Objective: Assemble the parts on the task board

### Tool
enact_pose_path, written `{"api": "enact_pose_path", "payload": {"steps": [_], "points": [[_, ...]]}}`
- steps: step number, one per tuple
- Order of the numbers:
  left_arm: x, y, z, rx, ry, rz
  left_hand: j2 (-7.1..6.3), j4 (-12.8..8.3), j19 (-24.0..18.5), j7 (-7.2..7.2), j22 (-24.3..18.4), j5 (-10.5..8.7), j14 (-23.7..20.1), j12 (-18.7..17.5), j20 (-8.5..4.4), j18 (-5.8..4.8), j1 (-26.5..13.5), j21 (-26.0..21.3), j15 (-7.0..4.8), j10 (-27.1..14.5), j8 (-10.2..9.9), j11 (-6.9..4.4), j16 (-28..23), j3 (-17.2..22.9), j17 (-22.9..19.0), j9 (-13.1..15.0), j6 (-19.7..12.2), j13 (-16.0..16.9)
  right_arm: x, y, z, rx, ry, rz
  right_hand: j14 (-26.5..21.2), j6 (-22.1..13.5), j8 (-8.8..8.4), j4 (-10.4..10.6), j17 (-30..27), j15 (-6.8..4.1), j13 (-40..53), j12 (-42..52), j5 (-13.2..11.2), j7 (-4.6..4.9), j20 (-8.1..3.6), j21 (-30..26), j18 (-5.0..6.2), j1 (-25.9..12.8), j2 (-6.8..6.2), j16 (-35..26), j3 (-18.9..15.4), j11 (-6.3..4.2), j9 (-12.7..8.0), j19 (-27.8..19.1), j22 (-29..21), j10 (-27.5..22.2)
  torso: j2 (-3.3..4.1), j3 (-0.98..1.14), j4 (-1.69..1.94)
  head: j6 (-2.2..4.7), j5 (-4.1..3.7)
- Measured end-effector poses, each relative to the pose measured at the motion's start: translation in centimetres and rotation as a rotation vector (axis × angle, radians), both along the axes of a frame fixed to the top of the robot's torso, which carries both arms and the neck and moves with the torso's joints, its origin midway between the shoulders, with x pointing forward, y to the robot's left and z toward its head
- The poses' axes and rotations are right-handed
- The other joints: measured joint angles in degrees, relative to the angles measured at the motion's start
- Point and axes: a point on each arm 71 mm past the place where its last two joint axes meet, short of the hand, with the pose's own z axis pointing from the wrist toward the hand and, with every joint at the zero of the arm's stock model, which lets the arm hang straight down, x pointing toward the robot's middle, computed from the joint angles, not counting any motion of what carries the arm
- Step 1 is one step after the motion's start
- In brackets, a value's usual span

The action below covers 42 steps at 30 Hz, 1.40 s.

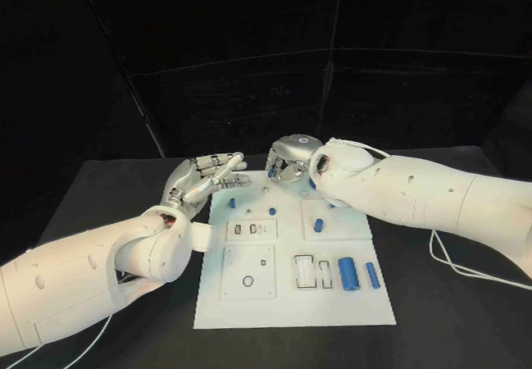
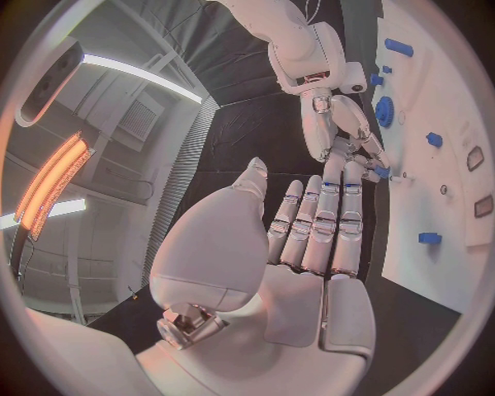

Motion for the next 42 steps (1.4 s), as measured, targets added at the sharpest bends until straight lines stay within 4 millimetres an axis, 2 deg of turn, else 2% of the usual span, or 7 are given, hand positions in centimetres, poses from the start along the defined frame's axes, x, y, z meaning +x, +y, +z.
{"api": "enact_pose_path", "payload": {"steps": [23, 28, 34, 42], "points": [[0.1, -0.3, 0.2, -0.002, -0.004, -0.005, 0.00, 0.00, 0.00, 0.00, 0.00, 0.00, 0.00, 0.00, 0.00, 0.00, 0.00, 0.00, 0.00, 0.00, 0.00, 0.00, 0.00, 0.00, -0.01, 0.00, 0.00, -0.04, 0.7, 1.0, -0.3, -0.044, 0.010, -0.045, 0.00, -0.14, -0.48, 0.56, -0.17, 0.00, -0.08, -0.23, -0.29, 0.10, 0.00, 0.00, 0.00, -0.17, -0.32, 0.00, 0.55, 0.21, 0.01, 0.00, 0.04, -0.21, 0.04, -0.02, -0.08, -0.14, 0.20], [0.1, -0.3, 0.2, -0.003, -0.004, -0.006, 0.20, -0.32, 0.00, 0.00, 0.00, 0.00, 0.00, 0.00, 0.00, 0.00, 0.20, 0.00, 0.00, 0.00, 0.00, 0.00, 0.00, -0.01, 0.08, 0.00, 0.00, -0.04, 0.8, 1.2, -0.2, -0.048, 0.010, -0.054, 0.00, -0.32, -0.49, 0.72, -0.25, 0.00, -0.13, -0.44, -0.41, 0.28, 0.00, 0.00, 0.00, -0.40, -0.55, -0.01, 0.71, 0.19, 0.01, 0.00, 0.04, -0.64, 0.06, -0.03, -0.10, -0.14, 0.20], [0.1, -0.4, 0.3, -0.003, -0.005, -0.007, 0.20, -0.32, 0.00, 0.00, 0.00, 0.00, 0.00, 0.00, 0.00, 0.00, 0.20, 0.00, 0.00, 0.00, 0.00, 0.00, 0.00, -0.01, 0.08, 0.00, 0.00, -0.04, 0.9, 1.4, -0.2, -0.054, 0.013, -0.059, 0.00, -0.52, -0.49, 0.89, -0.36, 0.00, -0.27, -0.64, -0.60, 0.48, 0.21, 0.00, 0.00, -0.72, -1.45, 0.27, 0.88, 0.59, 0.01, -0.22, 0.00, -1.04, 0.06, -0.03, -0.10, -0.21, 0.18], [0.1, -0.4, 0.3, -0.002, -0.006, -0.006, 0.20, -0.32, 0.00, 0.00, 0.00, 0.00, 0.00, 0.00, 0.00, 0.00, 0.20, 0.00, 0.00, 0.00, 0.00, 0.00, 0.00, -0.01, 0.08, 0.00, 0.00, -0.03, 0.9, 1.6, -0.1, -0.062, 0.021, -0.056, 0.00, -0.54, -0.61, 1.20, -0.36, 0.00, -0.26, -0.64, -0.82, 0.48, 0.21, 0.00, 0.00, -0.71, -1.46, 0.28, 0.85, 0.39, 0.00, -0.22, -0.03, -1.25, 0.06, -0.03, -0.16, -0.33, 0.27]]}}
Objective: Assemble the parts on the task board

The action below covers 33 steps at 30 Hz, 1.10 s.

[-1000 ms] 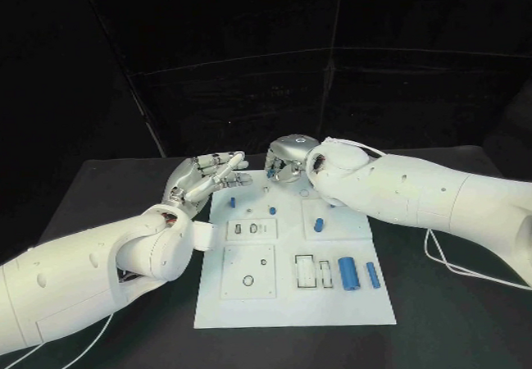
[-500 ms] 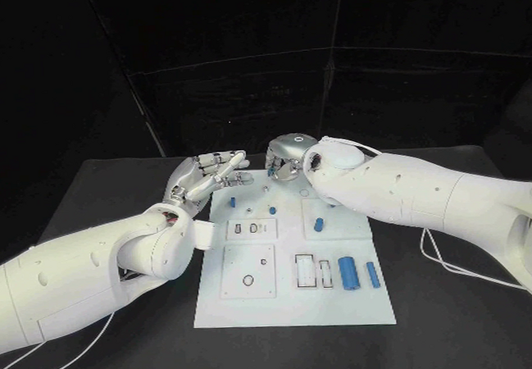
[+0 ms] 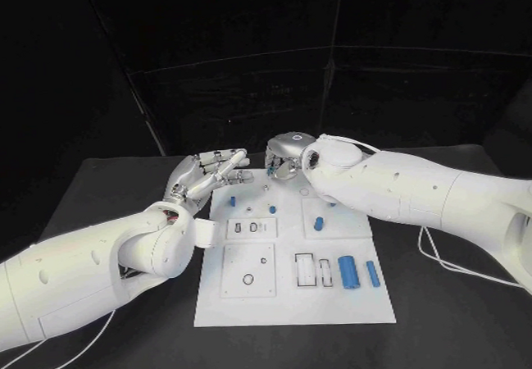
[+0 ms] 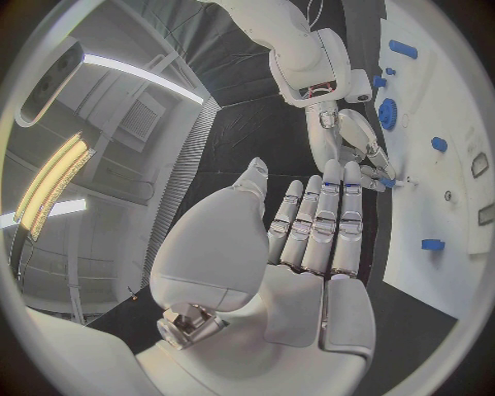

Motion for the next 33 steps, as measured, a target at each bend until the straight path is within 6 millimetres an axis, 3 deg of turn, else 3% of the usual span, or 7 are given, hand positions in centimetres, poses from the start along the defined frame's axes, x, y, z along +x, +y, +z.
{"api": "enact_pose_path", "payload": {"steps": [17, 21, 23, 25, 27, 29, 33], "points": [[0.05, 0.03, 0.02, 0.001, 0.000, 0.001, 0.00, 0.00, 0.00, 0.00, 0.00, 0.00, 0.00, 0.00, 0.00, 0.00, 0.00, 0.00, 0.00, 0.00, 0.00, 0.00, -0.23, 0.00, -0.01, 0.00, 0.00, 0.00, -0.27, 0.20, -0.27, -0.005, 0.010, 0.012, 0.00, -0.01, -0.05, 0.00, -0.06, 0.00, 0.00, 0.00, 0.00, 0.00, 0.00, 0.00, 0.00, -0.06, -0.06, 0.00, 0.00, 0.00, -0.15, 0.00, 0.00, 0.00, 0.01, -0.01, -0.02, -0.10, -0.03], [0.06, 0.04, 0.01, 0.001, 0.000, 0.001, 0.00, 0.00, 0.00, 0.00, 0.00, 0.00, 0.00, 0.00, 0.00, 0.00, 0.00, 0.00, 0.00, 0.00, 0.00, 0.00, -0.23, 0.00, -0.01, 0.00, 0.00, 0.01, -0.25, 0.17, -0.27, -0.005, 0.009, 0.012, 0.03, -0.58, -0.04, 0.42, -0.16, 0.03, -0.12, 0.00, -0.30, 0.33, 0.25, 0.00, 0.00, -0.62, -0.61, 0.00, 0.10, 0.24, -0.04, -0.25, -0.41, -0.64, 0.02, -0.03, -0.02, -0.10, -0.03], [0.06, 0.03, 0.01, 0.001, 0.000, 0.001, 0.00, 0.00, 0.00, 0.00, 0.00, 0.00, 0.00, 0.00, 0.00, 0.00, 0.00, 0.00, 0.00, 0.00, 0.00, 0.00, -0.23, 0.00, 0.00, 0.00, 0.00, 0.01, -0.20, 0.10, -0.29, -0.006, 0.008, 0.009, 0.04, -3.00, -0.35, 1.16, -1.53, 0.88, -0.53, -0.25, -0.30, 0.87, 0.60, -1.21, 0.00, -0.95, -1.77, -0.56, -0.06, 0.76, -0.25, -2.16, -2.88, -3.23, 0.02, -0.03, -0.01, -0.12, -0.03], [0.06, 0.04, 0.02, 0.001, 0.000, 0.001, 0.00, 0.00, 0.00, 0.00, -0.04, 0.00, 0.00, 0.00, 0.00, 0.00, 0.00, 0.00, 0.00, 0.00, 0.00, 0.00, -0.23, 0.00, 0.05, 0.00, 0.00, 0.01, -0.15, 0.04, -0.33, -0.007, 0.008, 0.007, -0.43, -7.35, -0.37, 1.88, -5.95, 1.88, -0.76, -0.25, -0.79, 1.51, 1.16, -4.59, 0.00, -1.26, -2.96, -3.32, -0.78, 1.67, -0.64, -5.95, -8.37, -7.76, 0.02, -0.04, -0.01, -0.16, -0.03], [0.07, 0.04, 0.02, 0.001, 0.000, 0.001, 0.00, 0.00, 0.00, 0.00, -0.05, 0.00, 0.00, 0.00, 0.00, 0.00, 0.00, 0.00, 0.00, 0.00, 0.00, 0.00, -0.23, 0.00, 0.05, 0.00, 0.00, 0.01, -0.10, -0.01, -0.37, -0.007, 0.009, 0.004, -2.36, -12.81, -0.37, 2.40, -12.19, 2.31, -0.77, -0.25, -1.82, 1.51, 1.80, -9.20, 1.42, -0.62, -3.69, -7.50, -2.32, 2.32, -0.76, -10.69, -15.19, -12.99, 0.03, -0.04, 0.00, -0.17, -0.02], [0.07, 0.05, 0.03, 0.002, 0.000, 0.001, 0.00, 0.00, 0.00, 0.00, -0.05, 0.00, 0.00, 0.00, 0.00, 0.00, 0.00, 0.00, 0.00, 0.00, 0.00, 0.00, -0.23, 0.00, 0.04, 0.00, 0.00, 0.01, -0.08, -0.02, -0.37, -0.007, 0.008, 0.003, -3.91, -18.63, -0.37, 3.13, -16.85, 2.68, -0.69, 0.08, -2.47, 1.16, 2.26, -11.97, 1.81, -0.18, -4.13, -10.90, -4.31, 2.89, -0.82, -12.71, -18.41, -16.80, 0.04, -0.04, 0.01, -0.17, -0.01], [0.09, 0.08, 0.02, 0.002, 0.001, 0.002, 0.00, 0.00, 0.00, 0.00, -0.05, 0.00, 0.00, -0.24, 0.00, 0.00, 0.00, 0.00, 0.00, 0.00, 0.00, 0.00, -0.23, 0.00, 0.04, 0.00, 0.00, 0.01, -0.09, 0.03, -0.35, -0.004, 0.006, 0.003, -4.12, -20.26, -0.37, 3.95, -18.68, 2.87, -0.56, 0.81, -2.47, 1.01, 2.45, -13.10, 1.81, 0.52, -3.85, -12.04, -6.05, 3.08, -0.82, -12.90, -19.65, -18.02, 0.05, -0.04, 0.04, -0.17, -0.01]]}}
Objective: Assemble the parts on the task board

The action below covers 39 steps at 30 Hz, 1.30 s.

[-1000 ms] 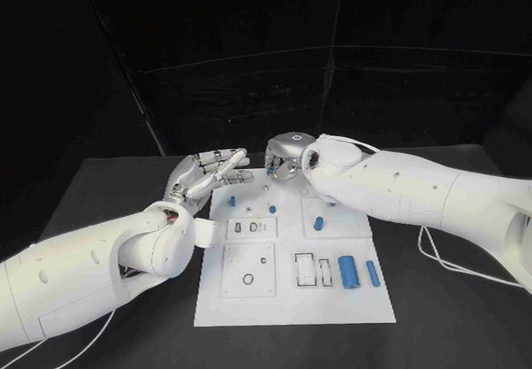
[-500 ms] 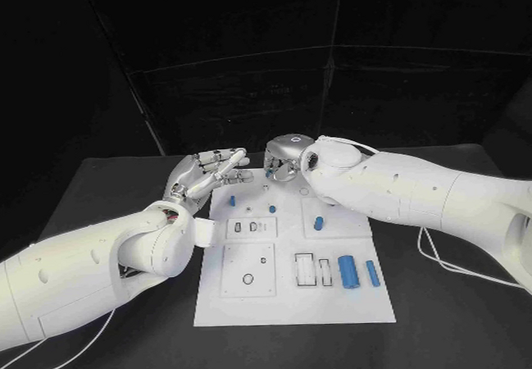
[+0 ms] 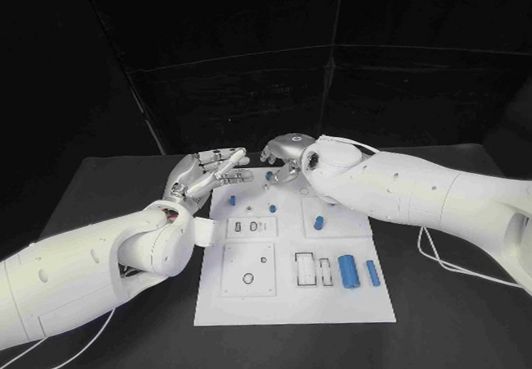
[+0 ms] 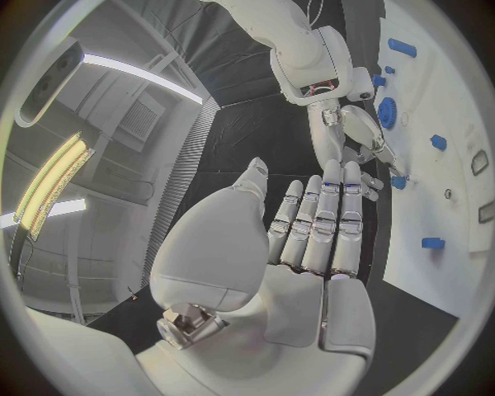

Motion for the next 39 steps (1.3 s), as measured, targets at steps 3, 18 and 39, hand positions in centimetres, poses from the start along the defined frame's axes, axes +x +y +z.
{"api": "enact_pose_path", "payload": {"steps": [3, 18, 39], "points": [[0.0, 0.0, 0.0, 0.001, 0.001, 0.001, 0.00, 0.00, 0.00, 0.00, -0.03, 0.00, 0.00, 0.00, 0.00, 0.00, 0.00, 0.00, 0.00, 0.00, 0.00, 0.00, -0.06, 0.00, 0.00, 0.00, 0.00, 0.00, -0.1, -0.1, 0.1, 0.006, -0.005, 0.003, 0.00, 1.49, 0.00, 0.32, -0.12, 0.00, 0.09, 0.87, 0.00, 0.18, -0.01, -0.09, 0.01, 0.82, 0.26, 0.00, -0.79, -0.02, 0.14, 0.01, -0.31, 0.02, 0.00, 0.01, 0.01, -0.05, 0.19], [0.0, 0.7, 0.0, 0.005, 0.004, 0.008, 0.26, -0.33, 0.00, 0.01, -0.12, 0.00, 0.00, 0.00, 0.00, -0.01, 0.26, 0.00, 0.00, 0.20, 0.00, 0.21, -0.26, 0.00, 0.11, 0.00, 0.44, 0.00, -2.0, -9.4, 2.2, 0.267, 0.010, -0.130, 4.21, 11.83, 1.95, 2.40, 13.74, -2.42, 3.42, 11.88, 6.32, -0.09, -1.75, 7.61, -1.09, 1.20, -0.01, 8.83, -2.40, -3.22, 0.96, 9.64, 11.21, 18.47, -0.38, 0.06, -0.90, 0.41, 0.85], [0.3, 0.7, -0.2, 0.006, 0.006, 0.006, 0.26, -0.33, 0.00, 0.21, -0.16, 0.00, 0.00, 0.00, 0.00, -0.02, 0.26, 0.00, 0.00, 0.21, 0.00, 0.19, -0.44, 0.00, 0.16, 0.00, 0.64, 0.01, -1.6, -13.7, 1.3, 0.315, 0.208, -0.290, 4.11, 6.45, 3.23, 7.19, 29.39, -2.04, 71.18, 79.77, 6.78, 0.73, -1.43, 23.83, -5.42, -0.03, -0.31, 24.19, -10.82, -2.56, 0.54, 23.99, 37.95, 32.28, -0.42, 0.22, -1.25, 0.60, -0.21]]}}
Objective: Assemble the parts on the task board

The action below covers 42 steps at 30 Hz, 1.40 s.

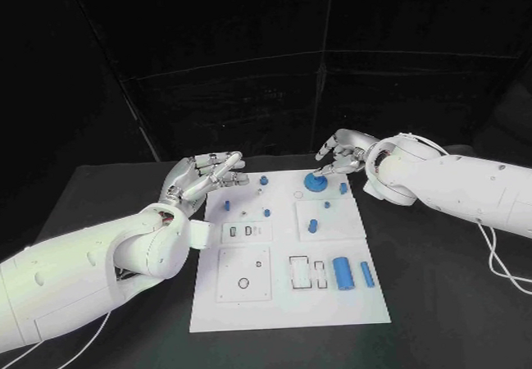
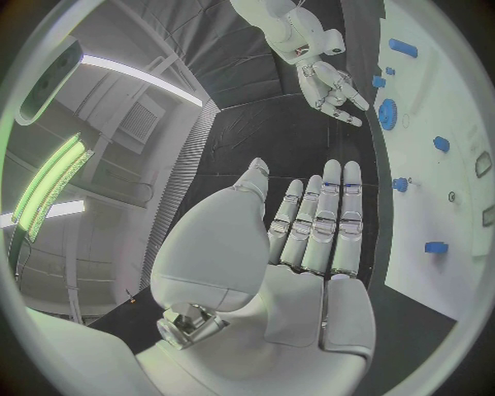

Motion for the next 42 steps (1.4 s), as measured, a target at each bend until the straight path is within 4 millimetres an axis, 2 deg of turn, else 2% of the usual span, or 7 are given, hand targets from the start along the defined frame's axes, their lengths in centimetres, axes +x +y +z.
{"api": "enact_pose_path", "payload": {"steps": [11, 12, 13, 23, 32, 37, 42], "points": [[0.0, -0.1, 0.0, -0.001, 0.002, -0.003, 0.00, 0.00, 0.00, -0.01, 0.00, 0.00, 0.00, 0.00, 0.00, 0.00, 0.00, 0.00, 0.00, 0.20, 0.00, -0.20, 0.00, 0.00, -0.01, 0.00, -0.01, 0.00, 0.3, 0.9, -1.1, -0.065, 0.037, 0.012, 0.20, 0.00, 0.44, -0.23, -0.01, 0.20, 0.00, 0.43, -0.79, 0.00, 0.20, 0.32, 0.01, 0.91, -0.17, 0.00, -0.24, 0.21, 0.01, 0.20, 0.67, 0.20, 0.01, -0.12, 0.04, -0.29, -0.21], [0.0, -0.1, 0.0, -0.001, 0.002, -0.003, 0.00, 0.00, 0.00, -0.01, 0.00, 0.00, 0.00, 0.00, 0.00, 0.00, 0.00, 0.00, 0.00, 0.20, 0.00, -0.20, 0.00, 0.00, -0.01, 0.00, -0.01, 0.00, 0.3, 0.9, -1.2, -0.071, 0.039, 0.013, 0.21, 0.00, 0.44, -0.24, -0.01, 0.20, -0.01, 0.59, -1.03, 0.00, 0.20, 0.32, -0.05, 0.91, -0.16, 0.00, -0.24, 0.21, 0.00, 0.20, 0.81, 0.20, 0.01, -0.12, 0.04, -0.33, -0.21], [0.0, -0.1, -0.1, -0.001, 0.002, -0.003, 0.00, 0.00, 0.00, -0.01, 0.00, 0.00, 0.00, 0.00, 0.00, 0.00, 0.00, 0.00, 0.00, 0.20, 0.00, -0.20, 0.00, 0.00, -0.01, 0.00, -0.01, 0.00, 0.3, 0.9, -1.4, -0.077, 0.042, 0.013, 0.21, 0.00, 0.44, -0.23, -0.01, 0.20, -0.01, 0.71, -1.12, 0.00, 0.20, 0.32, -0.89, 0.91, -0.16, 0.00, -0.24, 0.21, 0.01, 0.20, 0.87, 0.20, 0.00, -0.12, 0.04, -0.37, -0.21], [0.1, 0.0, -0.1, 0.000, 0.003, -0.002, 0.00, 0.00, 0.00, -0.01, 0.00, 0.00, 0.00, 0.00, 0.00, 0.00, 0.00, 0.00, 0.00, 0.20, 0.00, -0.20, 0.00, 0.00, 0.04, 0.00, -0.02, 0.00, 0.3, 0.7, -2.2, -0.120, 0.060, 0.007, 0.21, 0.00, 0.63, -0.23, -0.02, 0.20, -0.01, 0.71, -1.12, 0.00, 0.20, 0.55, -0.88, 1.13, 0.07, 0.21, -0.24, 0.21, 0.01, 0.20, 1.03, 0.20, -0.03, -0.11, 0.04, -0.60, -0.30], [0.2, 0.1, -0.1, 0.002, 0.004, 0.000, 0.27, -0.16, 0.00, -0.01, -0.05, 0.00, 0.00, 0.00, 0.00, 0.00, 0.27, 0.00, 0.00, 0.20, 0.00, -0.20, 0.00, -0.16, 0.04, 0.00, -0.02, 0.00, 0.3, 0.8, -2.3, -0.134, 0.068, 0.013, 0.21, 0.21, 1.57, -0.42, -0.02, 0.20, -0.01, 0.94, -1.12, -0.30, 0.20, 0.55, -0.87, 2.33, 1.27, 0.21, -0.05, 0.21, 0.14, 0.20, 1.17, 0.19, -0.03, -0.09, 0.01, -0.76, -0.43], [0.2, 0.1, -0.1, 0.002, 0.004, 0.001, 0.27, -0.16, 0.00, -0.02, -0.04, 0.00, 0.00, 0.00, 0.00, 0.00, 0.27, 0.00, 0.00, 0.20, 0.00, -0.20, 0.00, -0.16, 0.03, 0.00, -0.02, 0.00, 0.3, 0.7, -2.3, -0.137, 0.067, 0.012, 0.21, 1.85, 2.52, -0.58, -0.02, 0.20, -0.02, 0.94, -1.12, -0.53, 0.20, 0.80, -0.87, 2.96, 1.89, 0.21, 0.11, 0.21, 0.36, 0.20, 1.25, 0.19, -0.06, -0.10, 0.01, -0.79, -0.46], [0.2, 0.1, -0.2, 0.003, 0.004, 0.002, 0.27, -0.16, 0.00, -0.02, -0.04, 0.00, 0.00, 0.00, 0.00, 0.00, 0.27, 0.00, 0.00, 0.20, 0.00, -0.20, 0.00, -0.16, 0.03, 0.00, -0.02, 0.00, 0.4, 0.8, -2.3, -0.137, 0.064, 0.014, 0.21, 4.19, 3.60, -0.55, -0.03, 0.20, -0.02, 1.42, -1.94, -0.98, 0.00, 0.80, -0.86, 2.91, 2.98, 0.21, 0.76, -0.32, 0.42, 0.40, 1.41, 0.37, -0.06, -0.10, 0.01, -0.91, -0.46]]}}
